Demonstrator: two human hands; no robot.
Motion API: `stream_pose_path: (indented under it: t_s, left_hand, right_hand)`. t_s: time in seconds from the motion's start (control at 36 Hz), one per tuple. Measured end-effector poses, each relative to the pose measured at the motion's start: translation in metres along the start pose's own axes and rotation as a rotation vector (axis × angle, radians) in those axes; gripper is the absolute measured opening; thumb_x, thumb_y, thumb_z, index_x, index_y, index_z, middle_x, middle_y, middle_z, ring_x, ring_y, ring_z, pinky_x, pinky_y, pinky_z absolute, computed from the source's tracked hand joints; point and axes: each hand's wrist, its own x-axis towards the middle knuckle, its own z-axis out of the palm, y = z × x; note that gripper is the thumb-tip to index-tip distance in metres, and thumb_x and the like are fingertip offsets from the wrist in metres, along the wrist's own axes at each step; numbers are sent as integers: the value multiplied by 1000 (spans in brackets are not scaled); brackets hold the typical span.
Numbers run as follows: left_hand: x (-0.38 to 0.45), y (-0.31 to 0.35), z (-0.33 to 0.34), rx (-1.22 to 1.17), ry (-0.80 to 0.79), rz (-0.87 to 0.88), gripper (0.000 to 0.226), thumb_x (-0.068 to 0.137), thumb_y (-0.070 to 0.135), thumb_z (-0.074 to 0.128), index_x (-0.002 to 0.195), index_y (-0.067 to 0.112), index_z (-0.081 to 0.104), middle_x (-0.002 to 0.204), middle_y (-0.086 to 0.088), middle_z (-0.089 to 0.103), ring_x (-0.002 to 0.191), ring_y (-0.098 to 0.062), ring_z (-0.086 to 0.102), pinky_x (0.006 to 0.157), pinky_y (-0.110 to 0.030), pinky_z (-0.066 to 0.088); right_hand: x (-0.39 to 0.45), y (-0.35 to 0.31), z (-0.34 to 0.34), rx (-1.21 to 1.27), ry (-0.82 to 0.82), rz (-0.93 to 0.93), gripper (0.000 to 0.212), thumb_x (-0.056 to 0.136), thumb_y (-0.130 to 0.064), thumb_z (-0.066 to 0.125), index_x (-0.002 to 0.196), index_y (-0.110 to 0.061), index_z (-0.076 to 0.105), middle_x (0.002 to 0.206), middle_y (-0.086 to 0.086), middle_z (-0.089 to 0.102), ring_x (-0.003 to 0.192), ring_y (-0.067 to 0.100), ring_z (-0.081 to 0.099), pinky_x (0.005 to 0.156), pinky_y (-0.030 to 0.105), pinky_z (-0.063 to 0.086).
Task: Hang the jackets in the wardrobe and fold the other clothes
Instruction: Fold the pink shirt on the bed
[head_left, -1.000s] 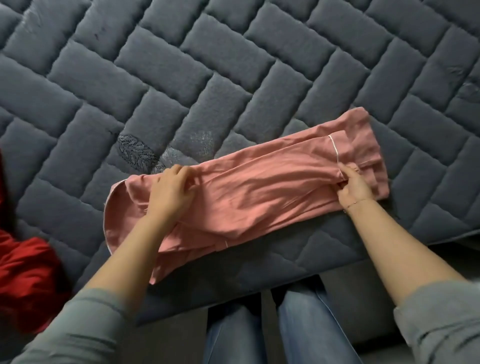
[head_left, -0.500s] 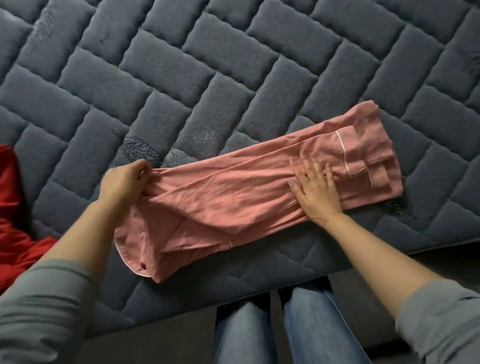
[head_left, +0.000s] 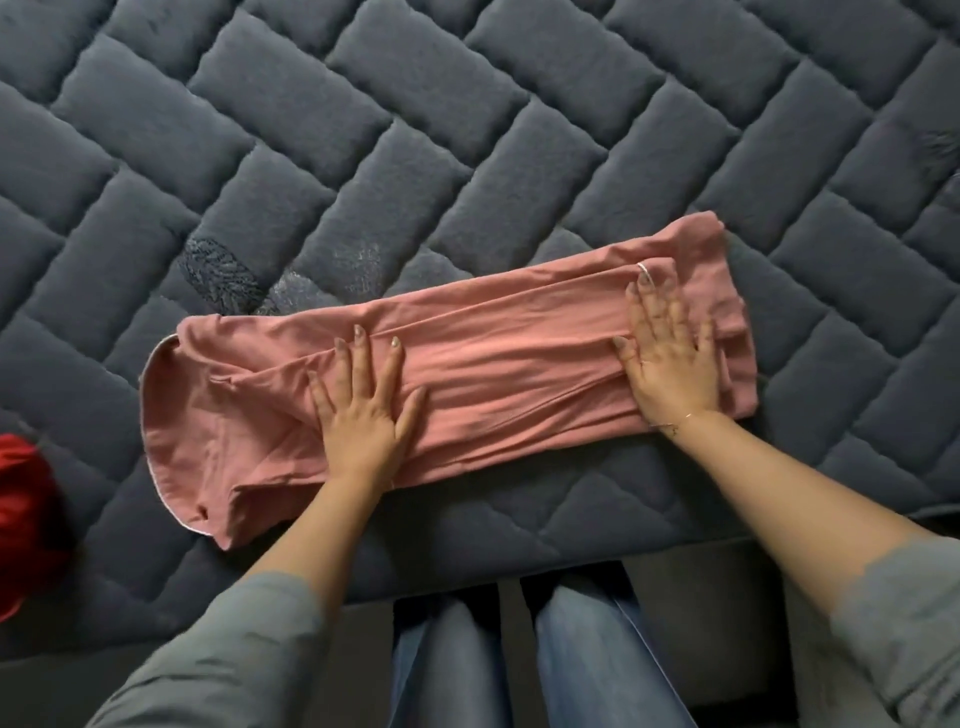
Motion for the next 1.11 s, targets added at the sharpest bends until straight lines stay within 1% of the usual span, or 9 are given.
stream_pose_path:
  t_s: [0.14,0.28,0.44,0.5,0.64,0.72,0.81,0.94,1.11]
  left_hand:
    - [-1,15,-6,-70,-15,-100,62,96,55,24,153,33,13,162,-1,-9,148,-19,-12,114,-55,-11]
    - [-11,83,-20,-256,66,84,62,92,20,52,150,20,29,162,-8,5,149,-24,5,116,-53,-1]
    - [-13,199,-5,-333,-16,358,67,84,16,58,147,16,35,159,-10,20,146,-25,21,118,-38,8]
    - [-9,228,3,-373,-17,350,58,93,23,52,148,18,34,158,-4,24,145,-21,24,117,-36,13]
    - [6,257,5,-611,36,119,36,96,19,51,132,13,54,140,-5,48,125,-25,42,106,-32,27]
    - [22,260,-14,-1127,-174,-202,30,102,22,42,126,11,58,130,-10,57,119,-24,50,107,-34,34]
    - [31,246,-32,-1716,-447,-531,48,103,43,26,125,16,59,127,-11,63,107,-21,60,92,-38,46]
    - [23,202,-38,-2021,-640,-644,92,76,74,37,127,1,59,129,-28,56,119,-41,55,101,-53,41]
    - [14,185,-32,-1841,-484,-467,61,70,61,70,109,15,74,111,-12,71,103,-25,68,81,-37,57]
  right_hand:
    - [-3,19,-17,146,-27,-61,57,104,-31,31,151,-26,0,160,0,-7,149,26,1,118,47,-2]
    - [-2,57,-43,599,344,189,41,90,-8,61,128,5,53,132,27,49,122,40,47,106,37,31]
    - [22,94,-46,1075,-33,643,29,90,-37,63,100,-9,63,105,9,66,91,15,56,64,8,42]
    - [30,95,-47,1163,-113,686,46,93,-49,54,104,-6,64,103,6,66,92,17,58,76,19,48]
    - [28,83,-58,1718,-447,741,74,94,-66,25,111,-9,67,107,15,71,97,28,69,79,37,57]
    - [21,75,-64,1860,-576,667,82,90,-74,21,105,-11,72,108,16,71,99,28,69,77,36,56]
    - [14,59,-69,1954,-706,534,82,89,-74,17,107,-16,73,115,12,70,106,24,67,86,37,52]
    - [3,21,-68,1858,-914,315,76,95,-64,7,127,-16,56,115,2,69,106,14,64,95,28,47]
    - [1,8,-78,1641,-358,248,32,101,-10,41,101,5,68,105,16,68,99,19,61,102,32,45]
